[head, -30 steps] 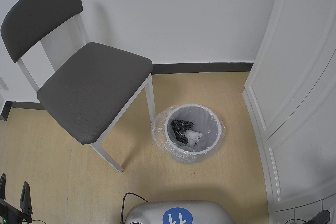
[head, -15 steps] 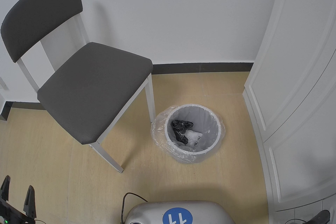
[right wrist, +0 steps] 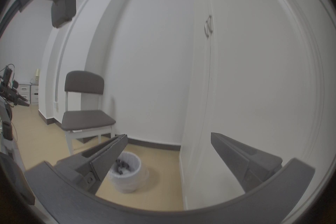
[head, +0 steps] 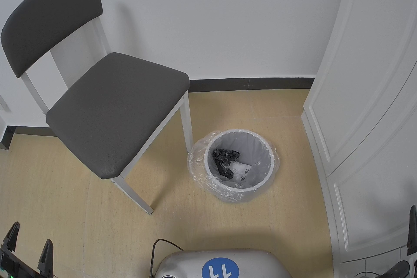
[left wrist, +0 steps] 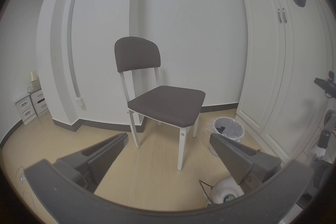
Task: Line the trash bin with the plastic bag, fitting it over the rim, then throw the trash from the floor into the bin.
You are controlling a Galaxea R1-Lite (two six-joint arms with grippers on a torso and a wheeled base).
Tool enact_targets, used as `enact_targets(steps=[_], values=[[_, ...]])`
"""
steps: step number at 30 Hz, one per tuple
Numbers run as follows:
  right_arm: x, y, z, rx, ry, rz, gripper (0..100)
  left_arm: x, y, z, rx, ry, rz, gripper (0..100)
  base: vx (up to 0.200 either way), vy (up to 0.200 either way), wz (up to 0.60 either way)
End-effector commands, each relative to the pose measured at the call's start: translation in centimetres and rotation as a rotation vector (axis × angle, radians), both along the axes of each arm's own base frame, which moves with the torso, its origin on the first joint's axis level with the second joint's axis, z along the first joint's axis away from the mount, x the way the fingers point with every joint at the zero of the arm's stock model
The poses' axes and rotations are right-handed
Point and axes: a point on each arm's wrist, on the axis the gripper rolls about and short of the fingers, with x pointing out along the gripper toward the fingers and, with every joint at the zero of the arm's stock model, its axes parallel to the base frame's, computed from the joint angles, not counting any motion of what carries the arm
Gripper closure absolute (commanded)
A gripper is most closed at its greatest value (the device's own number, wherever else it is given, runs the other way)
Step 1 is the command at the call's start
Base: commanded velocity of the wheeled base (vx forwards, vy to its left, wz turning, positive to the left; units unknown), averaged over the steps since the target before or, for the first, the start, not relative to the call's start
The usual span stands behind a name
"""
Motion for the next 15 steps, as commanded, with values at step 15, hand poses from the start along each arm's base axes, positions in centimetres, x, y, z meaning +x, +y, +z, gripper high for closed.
enact_targets(steps=[15], values=[[0.7, -0.1, -3.7, 0.097, 0.321, -0.024, 0, 0.0, 0.0, -0.5, -0.004, 0.004, 0.003, 0, 0.000, 0.000, 0.00]])
